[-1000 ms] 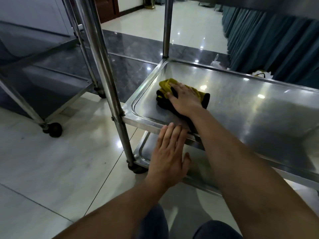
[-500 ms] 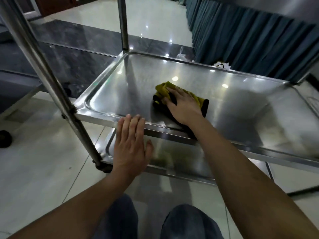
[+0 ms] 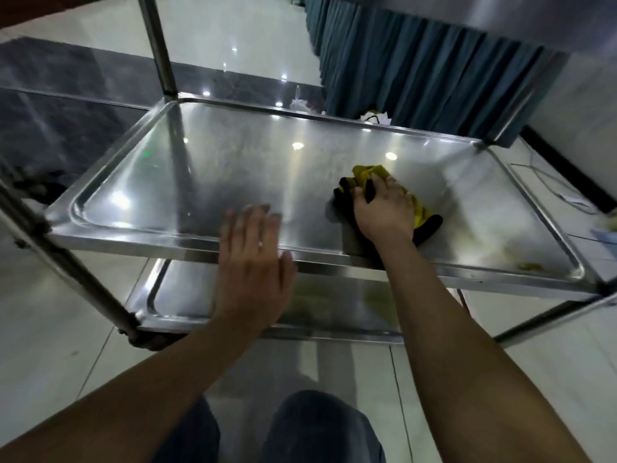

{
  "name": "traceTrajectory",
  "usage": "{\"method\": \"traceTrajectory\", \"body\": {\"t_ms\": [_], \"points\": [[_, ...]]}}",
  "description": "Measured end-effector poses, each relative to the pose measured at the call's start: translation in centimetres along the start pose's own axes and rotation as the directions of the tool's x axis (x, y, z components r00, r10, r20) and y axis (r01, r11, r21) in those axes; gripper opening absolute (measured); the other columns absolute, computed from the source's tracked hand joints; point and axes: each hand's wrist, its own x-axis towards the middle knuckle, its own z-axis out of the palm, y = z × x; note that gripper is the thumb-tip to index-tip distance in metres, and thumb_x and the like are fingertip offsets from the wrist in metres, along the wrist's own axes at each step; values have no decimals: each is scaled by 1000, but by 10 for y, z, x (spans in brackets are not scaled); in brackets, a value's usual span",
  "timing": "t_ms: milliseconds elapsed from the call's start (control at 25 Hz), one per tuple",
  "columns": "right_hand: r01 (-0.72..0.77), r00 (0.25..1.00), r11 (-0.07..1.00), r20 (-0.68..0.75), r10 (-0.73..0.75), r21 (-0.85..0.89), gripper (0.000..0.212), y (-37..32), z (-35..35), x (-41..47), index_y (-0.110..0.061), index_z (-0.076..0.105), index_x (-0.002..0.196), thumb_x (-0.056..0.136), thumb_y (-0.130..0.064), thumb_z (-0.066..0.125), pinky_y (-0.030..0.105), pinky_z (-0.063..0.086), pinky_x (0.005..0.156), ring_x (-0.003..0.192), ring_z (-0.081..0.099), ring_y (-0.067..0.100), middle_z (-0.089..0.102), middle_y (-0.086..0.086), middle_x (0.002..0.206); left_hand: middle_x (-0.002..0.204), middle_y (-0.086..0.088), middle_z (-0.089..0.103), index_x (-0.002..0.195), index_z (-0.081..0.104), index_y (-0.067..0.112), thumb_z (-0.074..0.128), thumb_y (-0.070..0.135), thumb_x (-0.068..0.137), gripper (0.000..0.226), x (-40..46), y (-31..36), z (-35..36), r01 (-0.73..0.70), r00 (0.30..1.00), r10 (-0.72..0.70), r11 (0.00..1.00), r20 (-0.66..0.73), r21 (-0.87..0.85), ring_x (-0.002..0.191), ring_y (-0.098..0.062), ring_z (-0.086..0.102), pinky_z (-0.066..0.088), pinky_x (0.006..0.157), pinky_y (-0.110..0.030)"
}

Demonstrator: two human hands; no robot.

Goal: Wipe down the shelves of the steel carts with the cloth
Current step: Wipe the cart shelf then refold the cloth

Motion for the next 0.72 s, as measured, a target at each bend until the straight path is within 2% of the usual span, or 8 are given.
{"method": "traceTrajectory", "body": {"t_ms": [80, 120, 240, 320, 480, 560, 640, 720], "points": [[19, 999, 1000, 36, -20, 17, 65, 3, -4, -1, -25, 27, 159, 102, -55, 34, 41, 4, 127, 154, 18, 26, 20, 8, 168, 149, -25, 48, 144, 48, -2, 36, 23, 102, 51, 26, 57, 17, -160, 985, 163, 986, 62, -51, 140, -39, 43, 26, 121, -52], [36, 998, 999, 49, -38, 33, 65, 7, -8, -1, -27, 26, 159, 102, -56, 35, 40, 4, 127, 154, 18, 25, 20, 7, 168, 152, -25, 44, 148, 43, -3, 33, 24, 104, 52, 38, 81, 26, -162, 980, 168, 985, 106, -57, 143, -39, 41, 25, 123, -51], [105, 992, 993, 65, -108, 53, 63, 20, -16, 0, -30, 27, 159, 102, -57, 35, 39, 7, 126, 153, 21, 23, 23, 3, 167, 162, -23, 27, 157, 24, 2, 22, 37, 105, 63, 56, 102, 43, 23, 958, -23, 1000, 285, 3, 151, -39, 24, 13, 126, -51], [80, 996, 995, 44, -82, 55, 62, 47, -22, -1, -30, 29, 158, 102, -56, 36, 40, 8, 126, 152, 23, 24, 26, 3, 166, 159, -26, 31, 156, 23, 4, 20, 42, 105, 64, 55, 99, 48, 0, 956, -34, 993, 292, 115, 146, -43, 30, 21, 122, -56], [-45, 998, 998, -43, 46, 42, 62, 139, -48, -12, -28, 34, 157, 102, -56, 38, 44, 16, 125, 150, 29, 27, 32, 6, 164, 147, -29, 45, 152, 32, 2, 16, 40, 104, 63, 52, 105, 41, -28, 948, -41, 977, 315, 210, 134, -47, 42, 30, 115, -56], [-125, 990, 992, -60, 125, 5, 61, 192, -67, -11, -26, 35, 156, 102, -55, 38, 47, 20, 124, 148, 32, 28, 35, 8, 161, 148, -25, 44, 151, 31, 4, 1, 39, 103, 67, 53, 106, 41, -82, 926, -27, 959, 377, 270, 132, -44, 42, 29, 113, -53], [-265, 963, 964, -61, 264, -1, 61, 230, -82, -5, -24, 33, 156, 102, -53, 37, 47, 18, 125, 150, 29, 29, 32, 10, 163, 153, -21, 37, 148, 28, 6, -17, 37, 98, 75, 51, 107, 43, -132, 901, -8, 948, 434, 290, 136, -42, 35, 24, 113, -53], [-441, 891, 897, -101, 442, 32, 65, 234, -79, 3, -20, 27, 159, 102, -51, 34, 46, 9, 126, 154, 19, 29, 23, 13, 166, 150, -24, 38, 146, 31, 5, -16, 38, 99, 74, 49, 112, 42, -118, 908, -18, 947, 419, 297, 136, -43, 34, 22, 115, -54]]}}
